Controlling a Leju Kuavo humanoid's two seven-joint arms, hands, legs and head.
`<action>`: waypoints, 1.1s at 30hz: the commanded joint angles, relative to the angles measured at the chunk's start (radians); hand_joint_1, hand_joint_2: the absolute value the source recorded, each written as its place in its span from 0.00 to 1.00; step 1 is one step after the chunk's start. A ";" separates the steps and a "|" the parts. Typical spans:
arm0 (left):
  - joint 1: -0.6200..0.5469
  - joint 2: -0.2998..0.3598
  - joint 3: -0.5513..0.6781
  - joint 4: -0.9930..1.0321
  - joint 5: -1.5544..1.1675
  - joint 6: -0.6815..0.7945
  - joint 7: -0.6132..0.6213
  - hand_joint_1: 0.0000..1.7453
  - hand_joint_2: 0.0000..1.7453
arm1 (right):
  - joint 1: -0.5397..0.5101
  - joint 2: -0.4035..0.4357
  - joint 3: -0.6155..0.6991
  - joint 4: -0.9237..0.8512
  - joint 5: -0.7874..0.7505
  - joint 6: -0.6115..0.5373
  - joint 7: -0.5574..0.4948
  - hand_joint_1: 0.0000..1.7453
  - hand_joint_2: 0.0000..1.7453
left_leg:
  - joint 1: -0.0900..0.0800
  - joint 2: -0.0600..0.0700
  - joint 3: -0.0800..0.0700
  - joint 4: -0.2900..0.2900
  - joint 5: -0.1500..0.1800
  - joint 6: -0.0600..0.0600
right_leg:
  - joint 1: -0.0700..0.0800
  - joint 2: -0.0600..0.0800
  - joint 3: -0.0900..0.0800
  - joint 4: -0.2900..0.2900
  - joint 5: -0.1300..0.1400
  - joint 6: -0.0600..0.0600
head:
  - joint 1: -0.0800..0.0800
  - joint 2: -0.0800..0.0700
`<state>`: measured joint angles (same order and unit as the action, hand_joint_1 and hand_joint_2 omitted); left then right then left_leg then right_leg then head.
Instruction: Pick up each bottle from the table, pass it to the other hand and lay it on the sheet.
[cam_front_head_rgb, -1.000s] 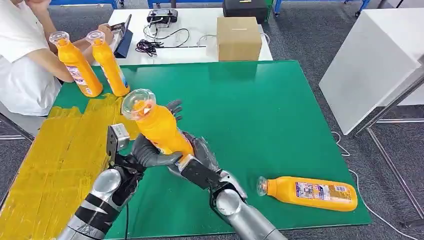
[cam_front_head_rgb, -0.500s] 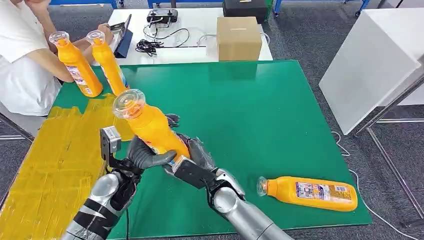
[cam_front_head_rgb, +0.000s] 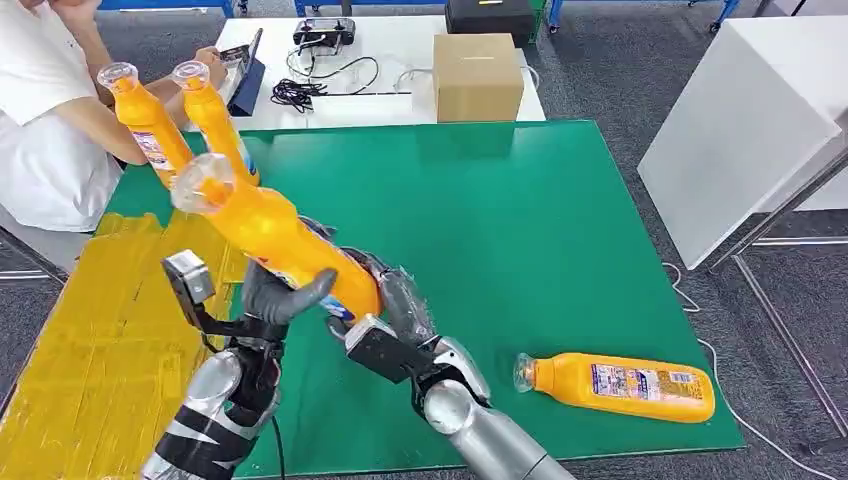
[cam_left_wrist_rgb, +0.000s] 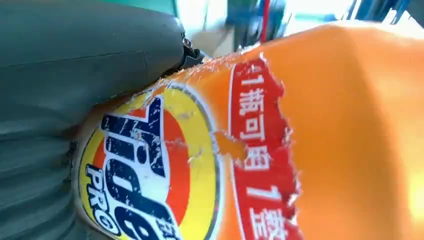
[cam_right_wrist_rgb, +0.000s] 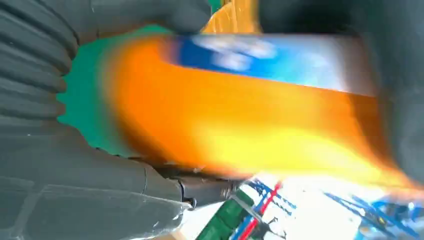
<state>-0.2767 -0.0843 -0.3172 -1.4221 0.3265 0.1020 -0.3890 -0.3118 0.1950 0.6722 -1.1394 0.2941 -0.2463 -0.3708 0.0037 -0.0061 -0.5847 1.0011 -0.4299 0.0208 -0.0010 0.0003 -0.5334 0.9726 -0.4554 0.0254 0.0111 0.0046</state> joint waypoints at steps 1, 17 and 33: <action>-0.123 0.053 0.229 -0.057 -0.359 0.418 -0.162 1.00 1.00 | 0.143 -0.118 -0.157 -0.298 0.001 -0.109 -0.025 0.00 1.00 | 0.001 -0.001 -0.001 0.001 0.000 -0.001 | 0.002 -0.002 0.000 0.000 0.000 0.000 | 0.000 0.000; -0.180 0.171 0.189 0.022 -1.602 0.596 0.103 1.00 1.00 | 0.259 -0.160 -0.354 -0.481 0.039 -0.172 -0.048 0.00 1.00 | -0.001 -0.003 0.000 0.000 0.000 -0.001 | 0.000 -0.003 0.002 0.000 0.000 0.000 | 0.000 0.000; -0.560 0.428 -0.257 0.740 -1.426 -0.185 0.068 1.00 1.00 | 0.254 -0.150 -0.375 -0.495 0.061 -0.113 -0.047 0.00 1.00 | 0.002 -0.005 0.003 -0.001 0.002 -0.001 | 0.002 -0.005 0.004 -0.001 0.000 -0.001 | 0.000 0.000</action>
<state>-0.5600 0.2347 -0.2900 -1.2446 -1.2511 0.1518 -0.2484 -0.0269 0.0446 0.3197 -1.6594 0.3464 -0.3761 -0.4234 0.0043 -0.0066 -0.5840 1.0009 -0.4291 0.0206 -0.0006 -0.0004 -0.5334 0.9728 -0.4545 0.0240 0.0111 0.0046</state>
